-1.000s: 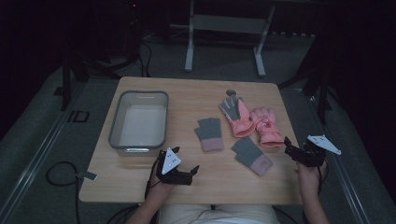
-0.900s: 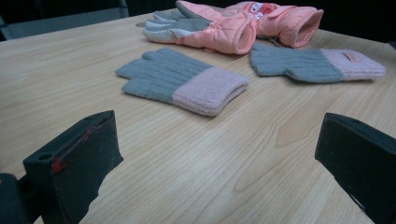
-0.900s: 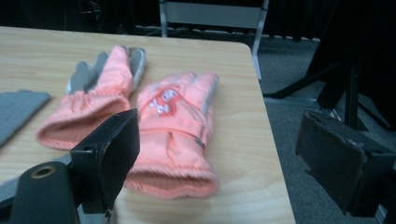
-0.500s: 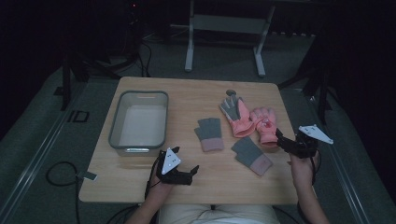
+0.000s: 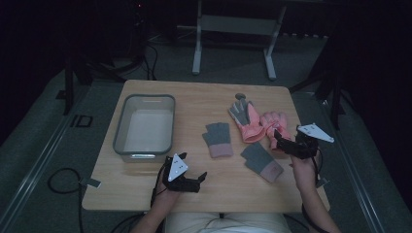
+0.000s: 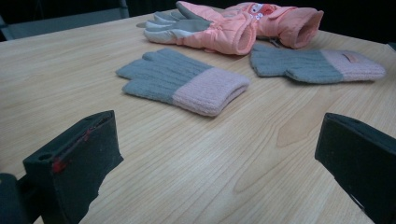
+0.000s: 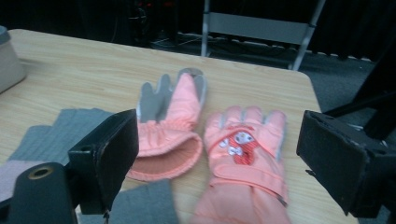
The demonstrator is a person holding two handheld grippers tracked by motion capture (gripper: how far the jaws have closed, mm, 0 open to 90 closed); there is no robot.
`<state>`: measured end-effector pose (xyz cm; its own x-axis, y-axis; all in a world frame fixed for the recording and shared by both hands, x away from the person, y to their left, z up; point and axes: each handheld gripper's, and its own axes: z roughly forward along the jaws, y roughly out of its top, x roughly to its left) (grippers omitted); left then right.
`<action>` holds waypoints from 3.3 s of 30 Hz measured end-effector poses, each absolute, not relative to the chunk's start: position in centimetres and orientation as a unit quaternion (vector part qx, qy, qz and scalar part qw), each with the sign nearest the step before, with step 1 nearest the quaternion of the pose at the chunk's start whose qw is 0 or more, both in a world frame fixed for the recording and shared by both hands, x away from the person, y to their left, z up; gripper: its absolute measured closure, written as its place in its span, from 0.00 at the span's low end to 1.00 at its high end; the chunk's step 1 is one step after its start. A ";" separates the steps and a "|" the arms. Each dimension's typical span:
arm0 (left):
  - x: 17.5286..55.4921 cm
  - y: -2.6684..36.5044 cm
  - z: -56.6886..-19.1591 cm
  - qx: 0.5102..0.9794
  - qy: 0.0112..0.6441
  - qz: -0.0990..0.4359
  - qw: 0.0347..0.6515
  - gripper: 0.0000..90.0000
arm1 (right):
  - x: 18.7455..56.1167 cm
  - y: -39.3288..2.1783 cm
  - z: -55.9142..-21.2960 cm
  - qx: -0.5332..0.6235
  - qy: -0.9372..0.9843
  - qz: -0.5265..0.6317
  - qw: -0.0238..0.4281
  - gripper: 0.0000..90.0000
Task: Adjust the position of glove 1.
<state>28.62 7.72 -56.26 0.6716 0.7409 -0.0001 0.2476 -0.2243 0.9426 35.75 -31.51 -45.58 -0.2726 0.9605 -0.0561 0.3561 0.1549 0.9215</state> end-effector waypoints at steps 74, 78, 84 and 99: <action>28.6 7.8 -56.3 0.747 0.328 0.226 0.533 0.00 | 47.6 -14.5 -54.6 0.367 0.862 0.318 0.144 0.72; 28.7 7.9 -56.3 0.747 0.329 0.225 0.533 0.00 | 47.5 -14.2 -54.4 0.377 0.860 0.315 0.136 0.88; 28.7 7.9 -56.3 0.745 0.331 0.226 0.534 0.00 | 46.1 -13.9 -52.5 0.410 0.846 0.320 0.118 0.94; 28.6 7.9 -56.3 0.744 0.331 0.228 0.533 0.00 | 36.9 -17.1 -49.3 0.447 0.808 0.357 0.141 0.94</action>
